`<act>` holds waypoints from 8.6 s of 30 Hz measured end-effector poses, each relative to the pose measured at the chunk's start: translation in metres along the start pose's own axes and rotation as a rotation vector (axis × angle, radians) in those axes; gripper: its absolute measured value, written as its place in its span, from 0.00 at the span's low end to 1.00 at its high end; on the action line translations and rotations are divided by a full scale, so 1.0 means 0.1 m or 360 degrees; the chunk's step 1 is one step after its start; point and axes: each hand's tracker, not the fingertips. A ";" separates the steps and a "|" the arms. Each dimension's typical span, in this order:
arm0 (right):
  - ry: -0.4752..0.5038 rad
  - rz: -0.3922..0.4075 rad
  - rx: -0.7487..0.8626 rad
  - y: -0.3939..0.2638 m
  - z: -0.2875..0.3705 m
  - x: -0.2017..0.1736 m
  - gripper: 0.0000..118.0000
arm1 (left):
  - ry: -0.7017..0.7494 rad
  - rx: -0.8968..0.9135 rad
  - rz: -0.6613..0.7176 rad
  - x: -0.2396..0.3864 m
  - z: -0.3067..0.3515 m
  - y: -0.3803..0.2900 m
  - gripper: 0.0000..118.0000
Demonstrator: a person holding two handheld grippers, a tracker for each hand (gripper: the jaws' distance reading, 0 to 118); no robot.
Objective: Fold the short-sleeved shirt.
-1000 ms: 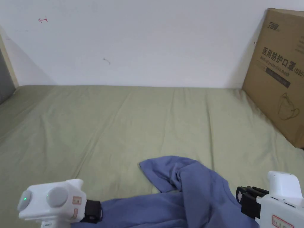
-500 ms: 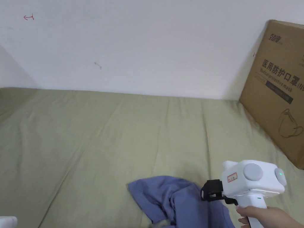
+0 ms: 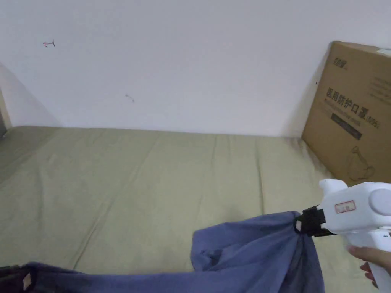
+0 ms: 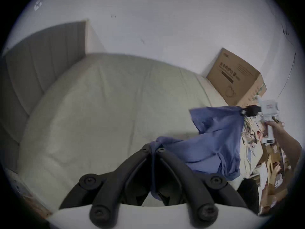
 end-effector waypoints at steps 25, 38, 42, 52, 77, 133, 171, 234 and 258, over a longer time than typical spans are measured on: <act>-0.0273 0.0007 0.0826 2.41 2.09 -0.49 0.03 | 0.0199 0.0660 -0.0166 0.55 0.58 3.26 0.01; -0.0276 0.0118 0.0979 2.93 0.96 -0.61 0.03 | 0.0379 0.0805 0.0135 0.24 -0.56 3.40 0.01; -0.0236 0.0017 0.0675 2.34 0.14 -0.35 0.03 | 0.0341 0.0391 0.0146 0.01 -1.05 2.87 0.01; -0.0157 -0.0135 -0.0388 -0.76 -1.01 0.44 0.03 | 0.0156 -0.0689 0.0237 -0.75 -1.47 0.12 0.01; -0.0183 -0.0116 -0.0358 -2.34 0.43 0.26 0.65 | 0.0030 -0.0619 -0.0188 -0.12 -0.19 -0.36 0.69; -0.0336 -0.0387 -0.0192 0.11 -1.95 0.88 0.89 | -0.0084 -0.0418 -0.0139 -0.27 -2.47 1.11 0.01; -0.0140 -0.0008 0.0871 1.51 1.89 -0.27 0.02 | -0.0126 0.0405 -0.0224 0.27 0.53 2.56 0.01; -0.0166 -0.0182 0.0041 -2.12 0.49 -0.01 0.78 | -0.0076 -0.0157 -0.0299 0.15 -0.02 -0.72 0.97; -0.0229 -0.0182 0.0061 -2.15 0.54 -0.17 0.00 | 0.0162 -0.0567 0.0279 -0.24 -0.67 -1.19 0.94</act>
